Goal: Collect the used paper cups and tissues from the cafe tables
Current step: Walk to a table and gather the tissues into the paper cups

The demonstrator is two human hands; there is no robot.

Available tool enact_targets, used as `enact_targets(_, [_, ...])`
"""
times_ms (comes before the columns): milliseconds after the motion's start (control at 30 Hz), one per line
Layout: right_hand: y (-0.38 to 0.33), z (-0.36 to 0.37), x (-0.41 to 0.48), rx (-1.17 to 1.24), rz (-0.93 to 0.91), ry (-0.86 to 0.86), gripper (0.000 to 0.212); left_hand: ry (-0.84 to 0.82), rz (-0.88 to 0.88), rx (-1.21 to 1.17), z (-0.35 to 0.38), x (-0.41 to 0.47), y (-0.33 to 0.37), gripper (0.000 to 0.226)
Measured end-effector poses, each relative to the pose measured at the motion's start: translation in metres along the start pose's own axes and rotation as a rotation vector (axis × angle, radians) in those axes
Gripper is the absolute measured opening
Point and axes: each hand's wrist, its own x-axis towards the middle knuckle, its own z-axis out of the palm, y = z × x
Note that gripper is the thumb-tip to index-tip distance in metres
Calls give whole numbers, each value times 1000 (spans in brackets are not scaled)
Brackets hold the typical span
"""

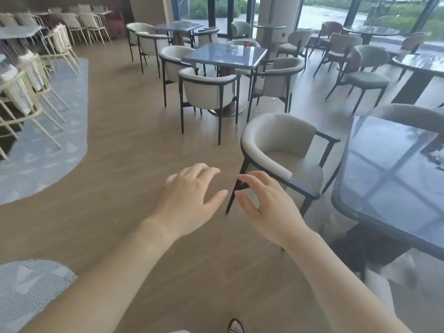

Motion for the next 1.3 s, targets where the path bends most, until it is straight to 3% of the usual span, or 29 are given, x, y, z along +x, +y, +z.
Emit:
enact_targets(333, [82, 32, 158, 127, -76, -81, 33, -48, -104, -71, 45, 158, -57, 54])
enact_targets(600, [110, 93, 337, 155, -144, -88, 31, -23, -160, -101, 61, 301, -169, 53])
enact_targets(933, [146, 160, 595, 211, -108, 40, 28, 5, -31, -29, 66, 538, -307, 53])
enact_targets(1300, [304, 186, 823, 165, 119, 118, 33, -109, 145, -75, 122, 839, -347, 51])
